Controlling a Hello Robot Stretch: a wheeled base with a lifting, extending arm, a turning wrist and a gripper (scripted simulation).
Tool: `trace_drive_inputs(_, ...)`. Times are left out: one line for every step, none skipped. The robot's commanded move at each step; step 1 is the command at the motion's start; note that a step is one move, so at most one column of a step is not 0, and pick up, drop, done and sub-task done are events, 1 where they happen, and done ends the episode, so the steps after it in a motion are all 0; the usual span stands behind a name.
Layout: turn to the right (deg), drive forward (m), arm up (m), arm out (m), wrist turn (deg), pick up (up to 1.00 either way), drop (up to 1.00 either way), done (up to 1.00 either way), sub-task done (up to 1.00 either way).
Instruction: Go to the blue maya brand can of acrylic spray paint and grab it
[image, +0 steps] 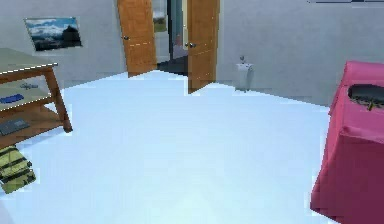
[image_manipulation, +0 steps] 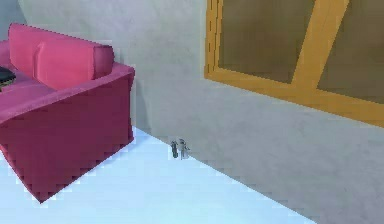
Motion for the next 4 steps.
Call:
trace_drive_inputs(-6.0,0.0,0.0,0.0,0.0,0.0,0.0,0.0,0.0)
trace_drive_inputs(0.0,0.65,0.0,0.0,0.0,0.0,0.0,0.0,0.0)
trace_drive_inputs(-3.0,0.0,0.0,0.0,0.0,0.0,0.0,0.0,0.0)
trace_drive_inputs(0.0,1.0,0.0,0.0,0.0,0.0,0.0,0.0,0.0)
